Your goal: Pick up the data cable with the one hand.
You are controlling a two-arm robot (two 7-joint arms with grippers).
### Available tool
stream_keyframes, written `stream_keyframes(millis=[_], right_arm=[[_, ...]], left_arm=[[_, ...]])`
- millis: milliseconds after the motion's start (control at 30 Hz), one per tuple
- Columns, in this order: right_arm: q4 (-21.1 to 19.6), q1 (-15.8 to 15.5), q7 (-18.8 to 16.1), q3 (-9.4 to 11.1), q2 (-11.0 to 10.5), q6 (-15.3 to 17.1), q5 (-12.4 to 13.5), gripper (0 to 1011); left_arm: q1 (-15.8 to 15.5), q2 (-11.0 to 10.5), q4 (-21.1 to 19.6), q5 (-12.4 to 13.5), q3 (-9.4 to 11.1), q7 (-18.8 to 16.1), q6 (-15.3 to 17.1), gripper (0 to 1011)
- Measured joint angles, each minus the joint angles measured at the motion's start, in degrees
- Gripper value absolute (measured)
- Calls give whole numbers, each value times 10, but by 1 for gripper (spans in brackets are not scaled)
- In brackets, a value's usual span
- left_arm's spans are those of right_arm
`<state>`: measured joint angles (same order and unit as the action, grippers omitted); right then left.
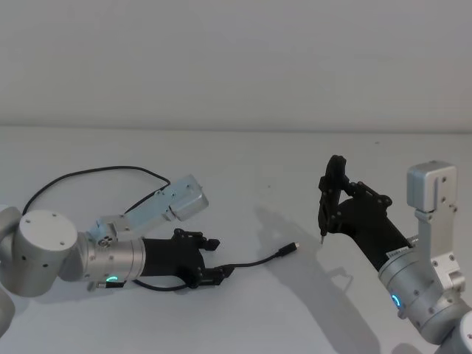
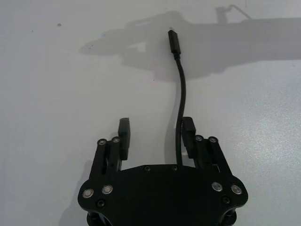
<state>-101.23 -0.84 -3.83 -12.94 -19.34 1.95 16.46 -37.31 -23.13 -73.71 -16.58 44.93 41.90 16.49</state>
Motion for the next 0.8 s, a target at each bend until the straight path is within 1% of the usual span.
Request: stream_keyframes(millis=[100,200,233,333,367,467,500,533,567,600,667,800], right_arm=[[0,0,0,0,0,0,0,275],[0,0,0,0,0,0,0,275],[0,0,0,0,0,0,0,274],[0,0,0,0,0,0,0,274],[0,0,0,0,0,0,0,275],[0,0,0,0,0,0,0,275],[0,0,0,0,0,0,0,275],[0,0,0,0,0,0,0,274],[0,0,0,0,0,0,0,274],[0,0,0,0,0,0,0,274],[0,0,0,0,0,0,0,275],[0,0,0,0,0,0,0,275]], left_arm=[[0,0,0,0,0,0,0,557],[0,0,1,0,0,0,0,456],[0,0,1,0,0,0,1,397],[0,1,1,1,1,0,1,341],[0,1,1,1,1,0,1,285],[-1,1,1,1,1,0,1,203],[-1,1,1,1,1,0,1,203],[-1,1,1,1,1,0,1,150],[-1,1,1,1,1,0,1,125],[-1,1,2,1,1,0,1,75],[-1,1,2,1,1,0,1,40],[-1,1,2,1,1,0,1,40]])
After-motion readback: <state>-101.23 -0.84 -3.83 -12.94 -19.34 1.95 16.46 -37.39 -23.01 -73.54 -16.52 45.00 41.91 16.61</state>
